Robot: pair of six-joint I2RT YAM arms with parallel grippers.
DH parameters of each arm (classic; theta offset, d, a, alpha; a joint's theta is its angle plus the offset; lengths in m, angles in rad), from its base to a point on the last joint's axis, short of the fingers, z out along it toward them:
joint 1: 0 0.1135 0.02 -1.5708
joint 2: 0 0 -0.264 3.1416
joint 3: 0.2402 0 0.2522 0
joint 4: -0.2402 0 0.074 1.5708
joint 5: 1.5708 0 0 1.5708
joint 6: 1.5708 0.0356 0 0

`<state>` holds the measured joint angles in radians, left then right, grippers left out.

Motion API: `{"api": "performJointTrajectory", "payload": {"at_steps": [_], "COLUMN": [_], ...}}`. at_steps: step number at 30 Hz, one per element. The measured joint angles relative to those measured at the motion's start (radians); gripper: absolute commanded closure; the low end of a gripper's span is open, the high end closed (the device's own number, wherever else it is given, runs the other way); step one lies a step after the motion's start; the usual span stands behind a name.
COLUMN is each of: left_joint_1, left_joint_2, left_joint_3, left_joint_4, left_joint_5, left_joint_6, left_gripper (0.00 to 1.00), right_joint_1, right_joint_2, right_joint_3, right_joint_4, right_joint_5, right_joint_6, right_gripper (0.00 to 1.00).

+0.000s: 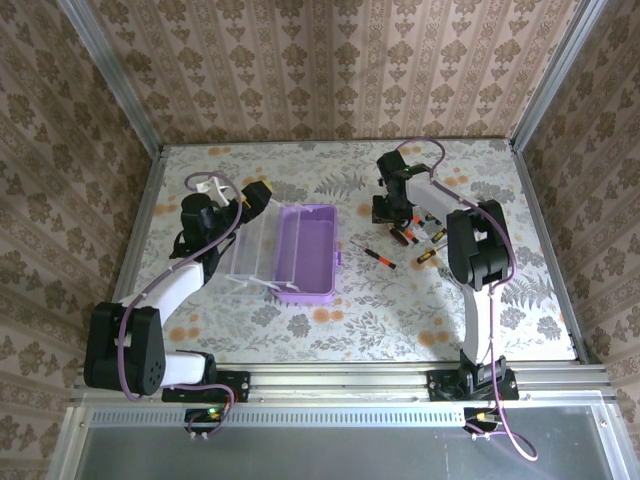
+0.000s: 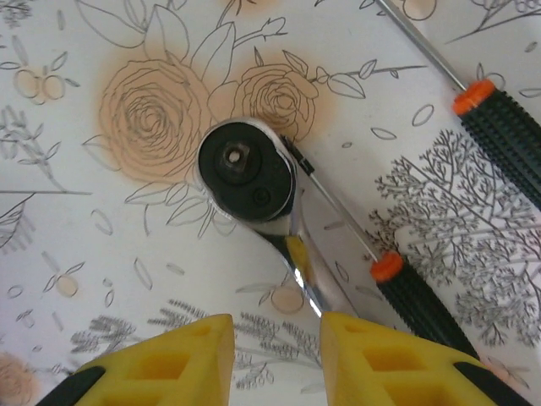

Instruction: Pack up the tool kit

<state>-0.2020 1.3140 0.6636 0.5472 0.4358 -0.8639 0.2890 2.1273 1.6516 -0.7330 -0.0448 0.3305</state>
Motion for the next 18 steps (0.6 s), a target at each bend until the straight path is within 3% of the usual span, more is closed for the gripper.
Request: {"api": "performJointTrajectory", "payload": {"at_steps": [18], "left_joint_1": [0.0], "left_joint_2": [0.0], "left_joint_3": [0.013], "left_joint_4": [0.001], "left_joint_5": [0.015], "left_joint_6": [-0.001], "left_gripper": [0.0], "right_joint_1": [0.026], "right_joint_2": [0.07], "right_joint_3": [0.109], "right_joint_4": [-0.06], "right_joint_5": [0.066], "right_joint_6": [-0.06], "right_gripper": [0.65]}}
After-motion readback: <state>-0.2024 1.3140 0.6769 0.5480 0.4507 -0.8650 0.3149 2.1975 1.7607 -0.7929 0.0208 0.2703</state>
